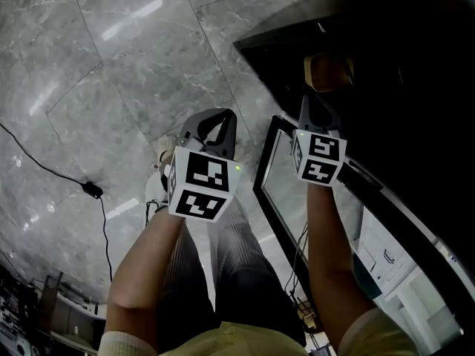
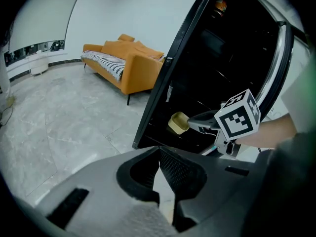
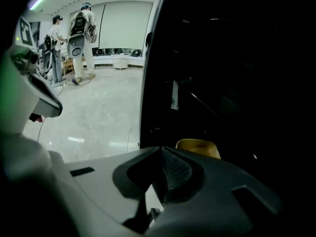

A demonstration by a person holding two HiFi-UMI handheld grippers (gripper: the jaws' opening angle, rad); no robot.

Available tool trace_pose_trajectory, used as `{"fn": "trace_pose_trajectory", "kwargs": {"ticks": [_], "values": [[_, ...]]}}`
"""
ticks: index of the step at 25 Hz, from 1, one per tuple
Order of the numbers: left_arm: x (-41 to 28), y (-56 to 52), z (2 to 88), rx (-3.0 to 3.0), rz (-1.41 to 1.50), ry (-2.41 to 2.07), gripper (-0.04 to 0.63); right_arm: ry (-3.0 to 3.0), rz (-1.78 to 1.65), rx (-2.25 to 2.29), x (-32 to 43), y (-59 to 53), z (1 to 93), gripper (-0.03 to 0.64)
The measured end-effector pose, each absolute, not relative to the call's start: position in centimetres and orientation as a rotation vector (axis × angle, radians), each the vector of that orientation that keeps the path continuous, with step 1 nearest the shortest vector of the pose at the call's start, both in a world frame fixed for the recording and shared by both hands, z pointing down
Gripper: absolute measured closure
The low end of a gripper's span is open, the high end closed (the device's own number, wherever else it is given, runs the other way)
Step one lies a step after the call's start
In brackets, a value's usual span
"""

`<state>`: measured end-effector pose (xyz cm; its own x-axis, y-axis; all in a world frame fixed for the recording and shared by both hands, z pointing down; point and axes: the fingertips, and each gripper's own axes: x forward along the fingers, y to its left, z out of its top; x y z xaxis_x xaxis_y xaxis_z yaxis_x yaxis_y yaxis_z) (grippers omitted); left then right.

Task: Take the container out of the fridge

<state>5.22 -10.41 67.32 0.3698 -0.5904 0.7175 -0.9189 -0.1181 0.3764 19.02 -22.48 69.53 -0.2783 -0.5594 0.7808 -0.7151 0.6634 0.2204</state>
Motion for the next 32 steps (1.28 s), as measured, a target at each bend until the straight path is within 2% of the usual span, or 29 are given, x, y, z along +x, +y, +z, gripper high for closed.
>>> {"fn": "trace_pose_trajectory", "kwargs": {"ticks": [32], "values": [[7.0,-16.9,75.8,1.870,0.526,-1.304,0.573,-1.912,0.144,0.936,20.8,-29.7,78.4,0.585]]}}
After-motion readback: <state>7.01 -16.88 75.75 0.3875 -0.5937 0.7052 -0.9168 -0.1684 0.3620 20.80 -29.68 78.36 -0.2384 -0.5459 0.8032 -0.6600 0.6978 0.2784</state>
